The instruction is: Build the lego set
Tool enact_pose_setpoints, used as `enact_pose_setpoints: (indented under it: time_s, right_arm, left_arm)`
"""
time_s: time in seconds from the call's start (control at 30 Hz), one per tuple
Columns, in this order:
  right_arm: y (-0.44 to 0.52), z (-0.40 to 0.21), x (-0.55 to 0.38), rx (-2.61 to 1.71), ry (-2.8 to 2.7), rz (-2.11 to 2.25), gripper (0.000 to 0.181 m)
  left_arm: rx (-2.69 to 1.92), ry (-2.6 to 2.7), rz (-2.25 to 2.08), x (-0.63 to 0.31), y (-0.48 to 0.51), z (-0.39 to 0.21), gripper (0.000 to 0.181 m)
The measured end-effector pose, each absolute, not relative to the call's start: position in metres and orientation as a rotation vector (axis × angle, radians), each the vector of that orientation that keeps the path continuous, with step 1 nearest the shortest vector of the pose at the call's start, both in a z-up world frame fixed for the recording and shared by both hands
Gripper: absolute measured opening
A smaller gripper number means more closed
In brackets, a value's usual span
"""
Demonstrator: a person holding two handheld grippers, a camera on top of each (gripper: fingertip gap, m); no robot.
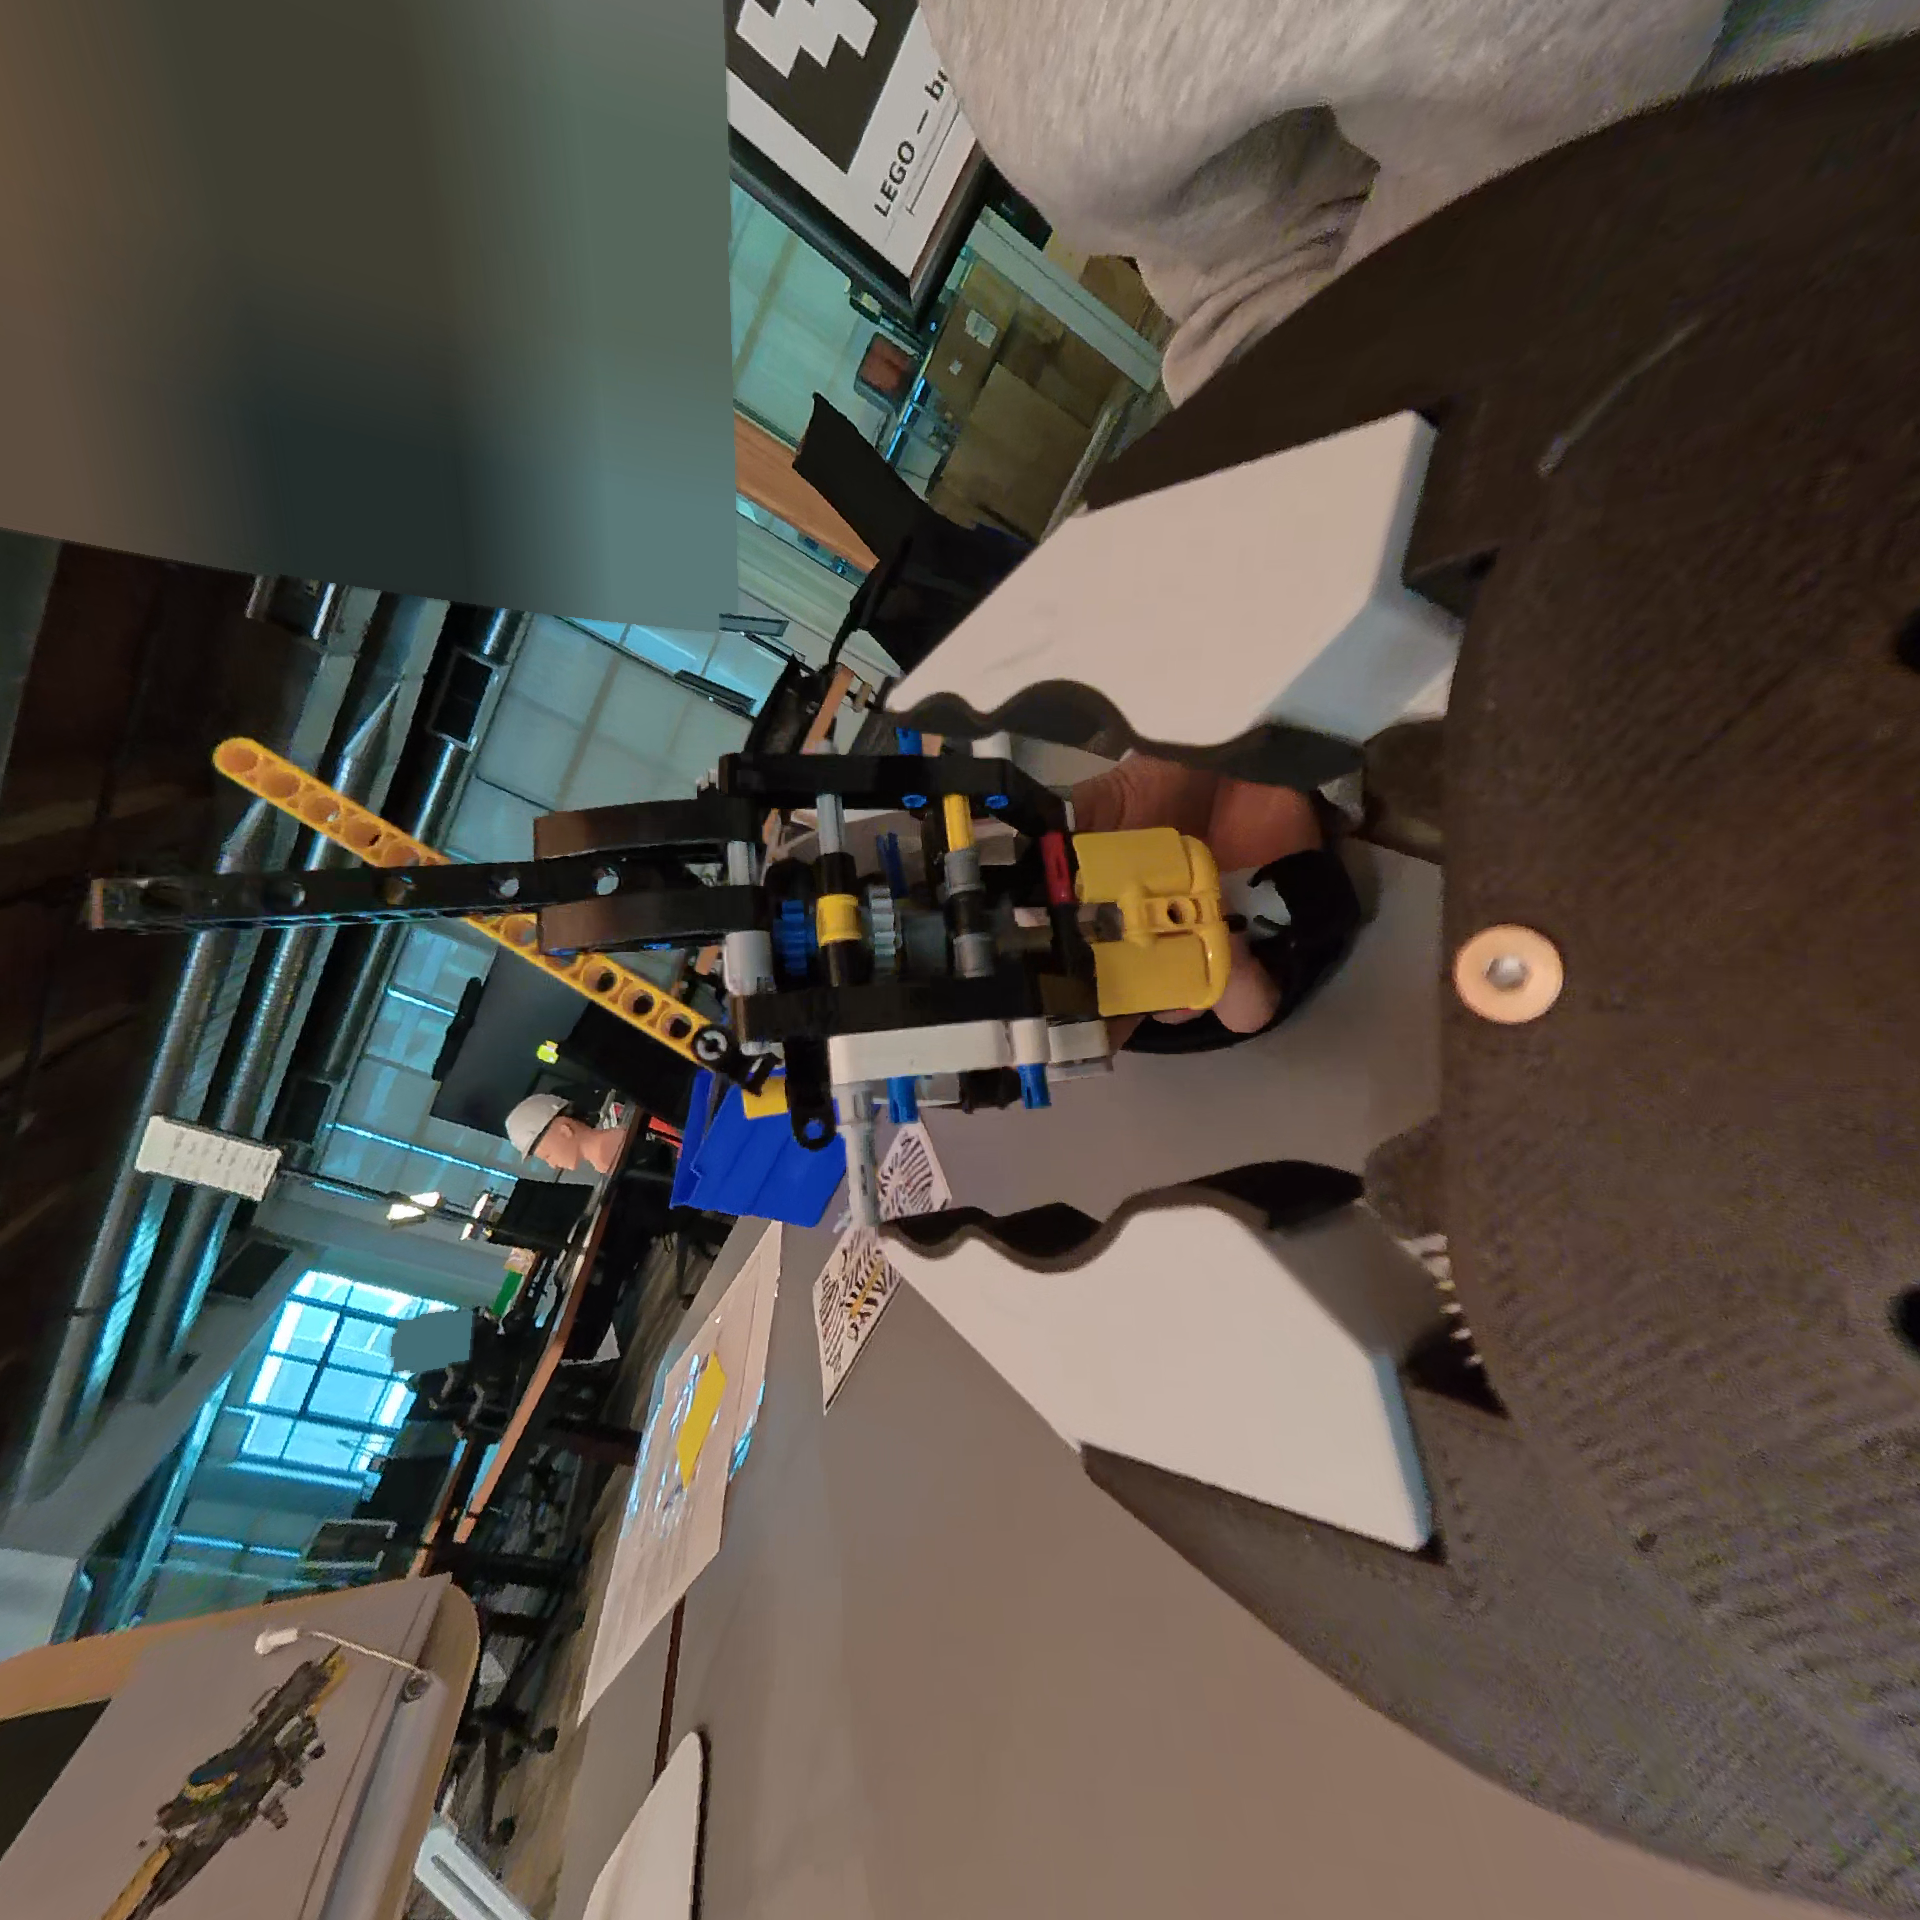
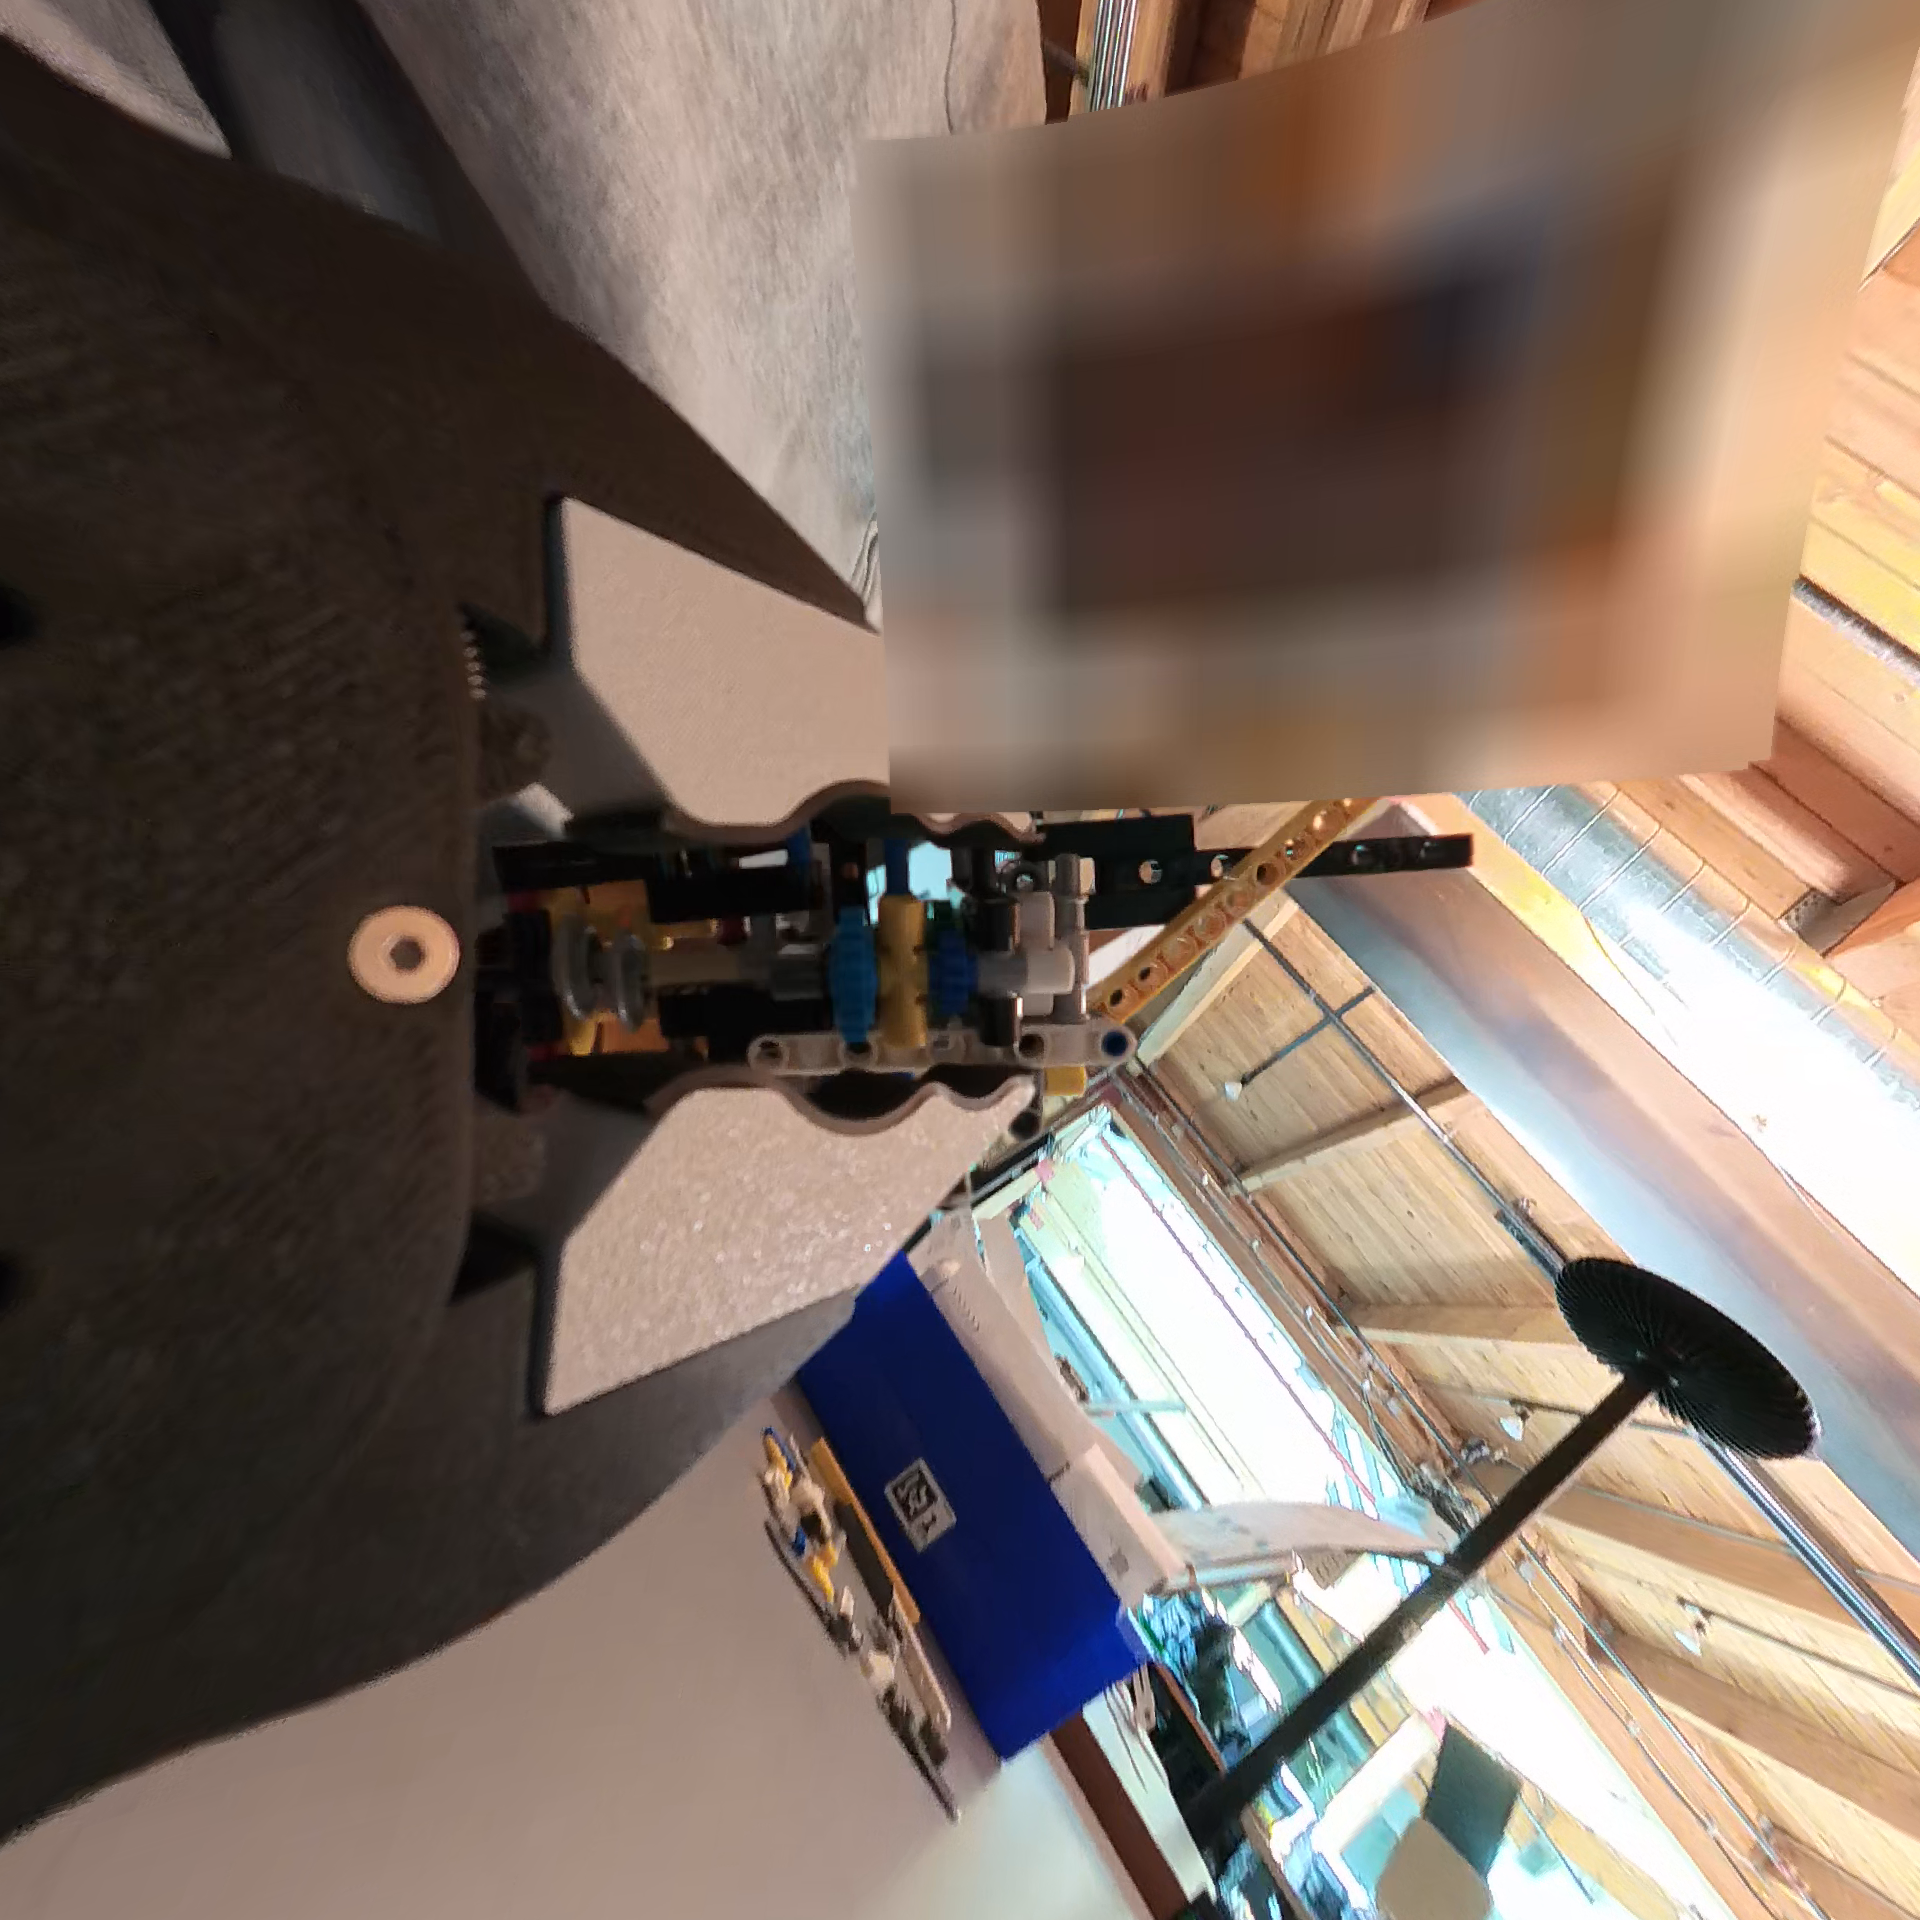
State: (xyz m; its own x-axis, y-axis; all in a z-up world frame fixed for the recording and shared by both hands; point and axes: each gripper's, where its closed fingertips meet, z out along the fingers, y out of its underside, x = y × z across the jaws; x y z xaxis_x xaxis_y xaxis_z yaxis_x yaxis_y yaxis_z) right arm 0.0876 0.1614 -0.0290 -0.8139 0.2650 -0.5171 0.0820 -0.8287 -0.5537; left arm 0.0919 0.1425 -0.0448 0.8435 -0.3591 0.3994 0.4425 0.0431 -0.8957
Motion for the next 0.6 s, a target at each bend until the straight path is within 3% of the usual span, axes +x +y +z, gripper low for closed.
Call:
enact_pose_setpoints:
  time_s: [0.17,0.6]
  right_arm:
    - [0.1629,-0.0302,0.0861,-0.931,-0.881,2.719,0.039]
    - [0.1605,-0.0324,0.0838,-0.945,-0.921,2.661,0.039]
  left_arm:
    - [-1.394,-0.094,-0.650,0.0906,0.1416,-0.0445,0.074]
    - [-1.410,-0.091,-0.666,0.0911,0.1424,-0.0456,0.070]
